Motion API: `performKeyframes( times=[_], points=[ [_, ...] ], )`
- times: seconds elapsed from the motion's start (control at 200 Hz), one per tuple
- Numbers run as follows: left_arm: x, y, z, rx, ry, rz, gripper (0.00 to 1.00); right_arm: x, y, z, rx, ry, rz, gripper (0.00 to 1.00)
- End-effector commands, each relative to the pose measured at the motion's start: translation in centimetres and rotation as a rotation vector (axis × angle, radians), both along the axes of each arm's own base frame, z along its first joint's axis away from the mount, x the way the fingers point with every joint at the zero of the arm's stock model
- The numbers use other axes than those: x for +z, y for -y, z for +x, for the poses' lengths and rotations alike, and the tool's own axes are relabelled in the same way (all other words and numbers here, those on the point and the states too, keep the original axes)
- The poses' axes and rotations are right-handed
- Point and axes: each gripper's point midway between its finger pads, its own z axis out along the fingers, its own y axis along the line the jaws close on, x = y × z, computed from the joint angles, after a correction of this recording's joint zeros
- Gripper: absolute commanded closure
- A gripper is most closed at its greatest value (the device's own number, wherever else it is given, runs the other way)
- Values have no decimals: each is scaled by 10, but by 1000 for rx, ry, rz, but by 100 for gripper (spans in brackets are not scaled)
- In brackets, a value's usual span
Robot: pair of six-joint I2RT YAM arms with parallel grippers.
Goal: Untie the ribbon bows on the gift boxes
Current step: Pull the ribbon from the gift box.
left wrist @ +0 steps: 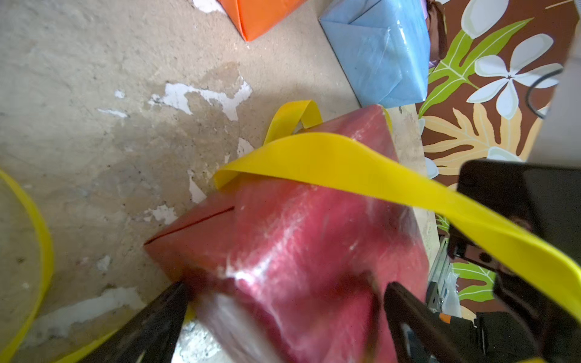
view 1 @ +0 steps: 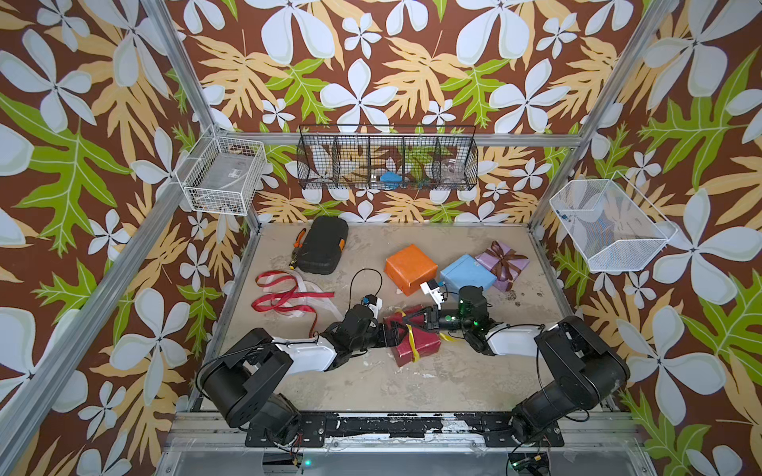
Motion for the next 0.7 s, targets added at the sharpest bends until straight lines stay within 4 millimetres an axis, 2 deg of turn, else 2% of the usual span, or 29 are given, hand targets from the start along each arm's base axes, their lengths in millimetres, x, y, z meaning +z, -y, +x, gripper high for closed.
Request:
performKeyframes(
  times=[0.0,0.175,0.375,0.54,0.696],
  points=[
    [-5,-1,7,24,13,27,0,13,-2,-1,26,45,16,100],
    [-19,-8,10,41,5,102,0,42,-3,4,29,127,-3,100],
    [-24,-9,11,31,-1,138,1,82,-3,14,12,240,-22,100],
    [-26,-12,11,34,-1,155,1,100,3,20,-9,280,-17,100],
    [-29,-13,10,34,-7,166,1,130,4,22,-9,341,-10,100]
  ],
)
